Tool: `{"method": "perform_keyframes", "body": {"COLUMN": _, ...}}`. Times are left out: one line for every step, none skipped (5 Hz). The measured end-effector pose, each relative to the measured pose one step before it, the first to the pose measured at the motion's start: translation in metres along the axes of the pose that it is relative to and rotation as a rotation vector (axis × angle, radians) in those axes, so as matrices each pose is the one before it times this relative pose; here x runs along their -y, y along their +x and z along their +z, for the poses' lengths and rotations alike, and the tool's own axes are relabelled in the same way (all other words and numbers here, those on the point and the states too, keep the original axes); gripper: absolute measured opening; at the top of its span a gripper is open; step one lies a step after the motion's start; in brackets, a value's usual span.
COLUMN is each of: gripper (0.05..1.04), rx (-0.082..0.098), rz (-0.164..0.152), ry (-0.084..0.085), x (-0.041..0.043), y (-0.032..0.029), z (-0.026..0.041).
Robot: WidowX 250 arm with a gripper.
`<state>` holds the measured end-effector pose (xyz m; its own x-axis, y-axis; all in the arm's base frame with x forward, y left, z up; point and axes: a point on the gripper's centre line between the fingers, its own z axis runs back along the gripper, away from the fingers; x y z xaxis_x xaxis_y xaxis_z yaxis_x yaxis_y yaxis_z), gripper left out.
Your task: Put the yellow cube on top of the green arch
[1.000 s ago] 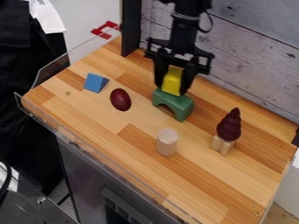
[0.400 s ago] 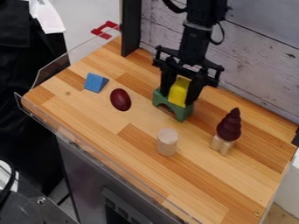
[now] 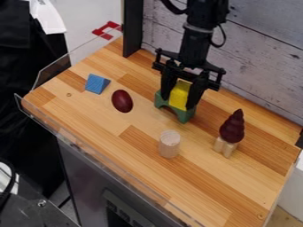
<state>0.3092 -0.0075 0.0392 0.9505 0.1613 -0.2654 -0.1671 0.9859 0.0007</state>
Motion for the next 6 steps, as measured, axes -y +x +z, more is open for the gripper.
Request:
{"method": "perform_keyframes", "body": {"gripper": 0.572, "rx": 0.0037, "rz": -0.0001, "ry": -0.0077, "x": -0.0003, "y": 0.00106, "z": 0.00081}}
{"method": "perform_keyframes", "body": {"gripper": 0.572, "rx": 0.0011, "rz": -0.0041, "ry": -0.0032, "x": 0.00132, "y": 0.0051, "z": 0.00034}}
{"method": "perform_keyframes", "body": {"gripper": 0.62, "rx": -0.0171, "rz": 0.0237, "ry": -0.0153, "x": -0.00086, "y": 0.00128, "z": -0.00057}}
{"method": "perform_keyframes", "body": {"gripper": 0.936, "rx": -0.0059, "rz": 0.0302, "ry": -0.0032, "x": -0.00523, "y": -0.00577, "z": -0.00787}}
{"method": "perform_keyframes", "body": {"gripper": 1.001, "rx": 0.0382, "rz": 0.0201, "ry": -0.0143, "x": -0.00136, "y": -0.0081, "z": 0.01004}}
{"method": "perform_keyframes", "body": {"gripper": 0.999, "rx": 0.0711, "rz": 0.0021, "ry": -0.0002, "x": -0.00152, "y": -0.01667, "z": 0.02334}}
